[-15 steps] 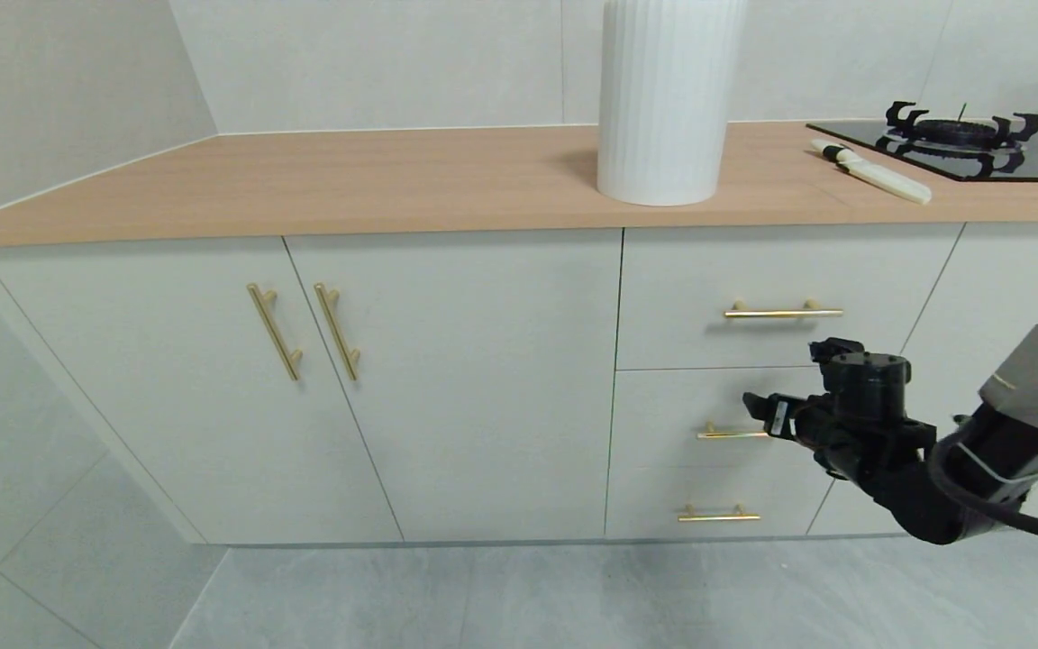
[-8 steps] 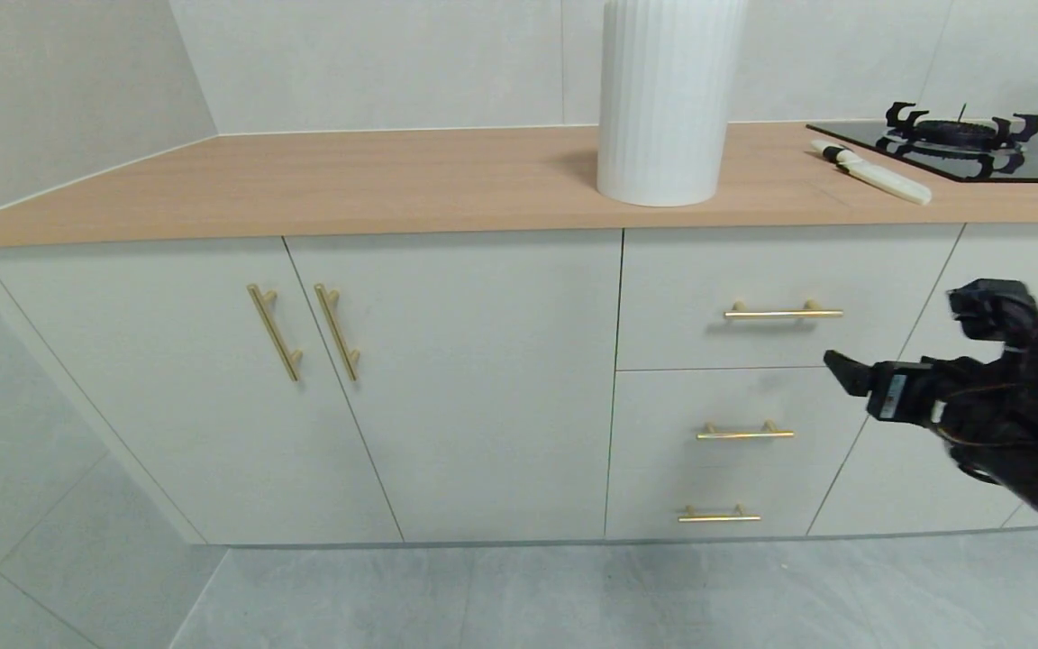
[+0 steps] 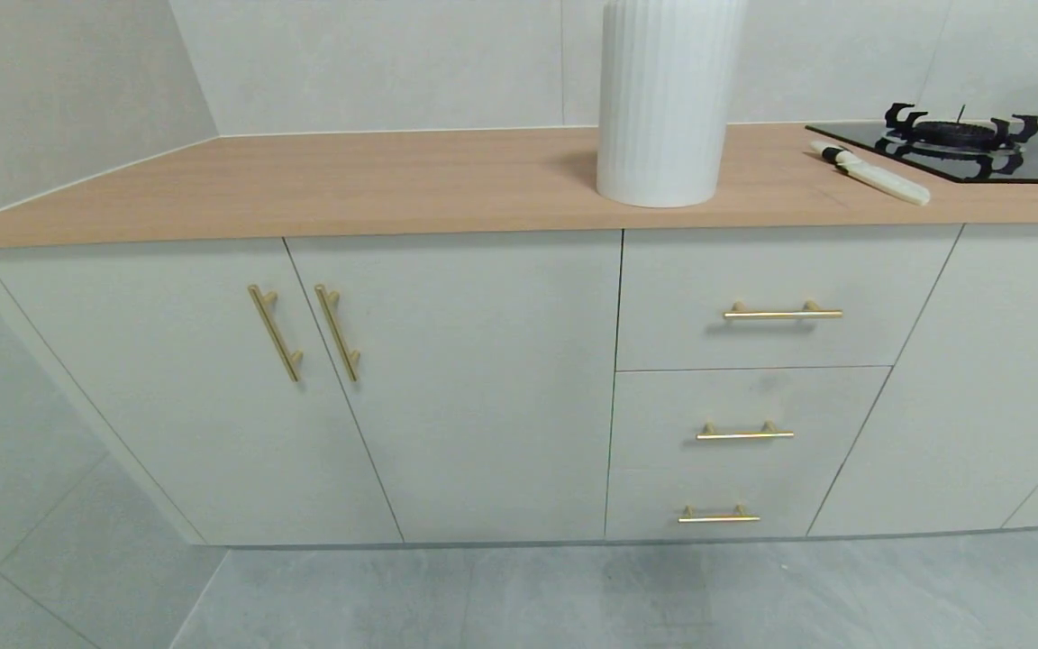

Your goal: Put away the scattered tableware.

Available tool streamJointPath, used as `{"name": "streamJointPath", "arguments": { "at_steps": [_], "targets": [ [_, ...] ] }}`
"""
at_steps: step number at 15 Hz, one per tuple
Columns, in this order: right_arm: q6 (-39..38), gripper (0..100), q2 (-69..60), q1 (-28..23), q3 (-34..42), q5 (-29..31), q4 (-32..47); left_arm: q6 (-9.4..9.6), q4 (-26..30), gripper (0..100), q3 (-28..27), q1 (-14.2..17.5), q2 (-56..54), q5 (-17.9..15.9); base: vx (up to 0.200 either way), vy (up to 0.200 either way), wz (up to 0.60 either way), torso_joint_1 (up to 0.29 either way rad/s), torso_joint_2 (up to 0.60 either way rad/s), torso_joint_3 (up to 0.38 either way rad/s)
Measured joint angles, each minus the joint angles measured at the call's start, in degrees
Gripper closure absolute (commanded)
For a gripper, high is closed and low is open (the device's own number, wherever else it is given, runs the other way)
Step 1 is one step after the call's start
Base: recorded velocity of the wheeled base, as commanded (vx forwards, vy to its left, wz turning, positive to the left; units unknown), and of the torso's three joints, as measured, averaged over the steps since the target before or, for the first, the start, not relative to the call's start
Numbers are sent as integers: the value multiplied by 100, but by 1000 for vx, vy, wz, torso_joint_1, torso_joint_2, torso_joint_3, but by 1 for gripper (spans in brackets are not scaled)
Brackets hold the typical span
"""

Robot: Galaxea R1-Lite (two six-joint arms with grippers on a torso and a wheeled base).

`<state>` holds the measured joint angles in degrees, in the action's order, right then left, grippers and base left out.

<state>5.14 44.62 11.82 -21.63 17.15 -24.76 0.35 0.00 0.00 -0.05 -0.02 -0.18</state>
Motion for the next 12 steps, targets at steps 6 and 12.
{"name": "streamJointPath", "arguments": {
  "at_steps": [6,12],
  "targets": [
    [536,0,-3170,-549,-472,252,2929,5,0,0,0,0,0,0,0,0,0,0,0,0],
    [422,0,-4114,-1023,-108,94,3088,5,2,0,0,-2,0,0,0,0,0,0,0,0]
  ]
}}
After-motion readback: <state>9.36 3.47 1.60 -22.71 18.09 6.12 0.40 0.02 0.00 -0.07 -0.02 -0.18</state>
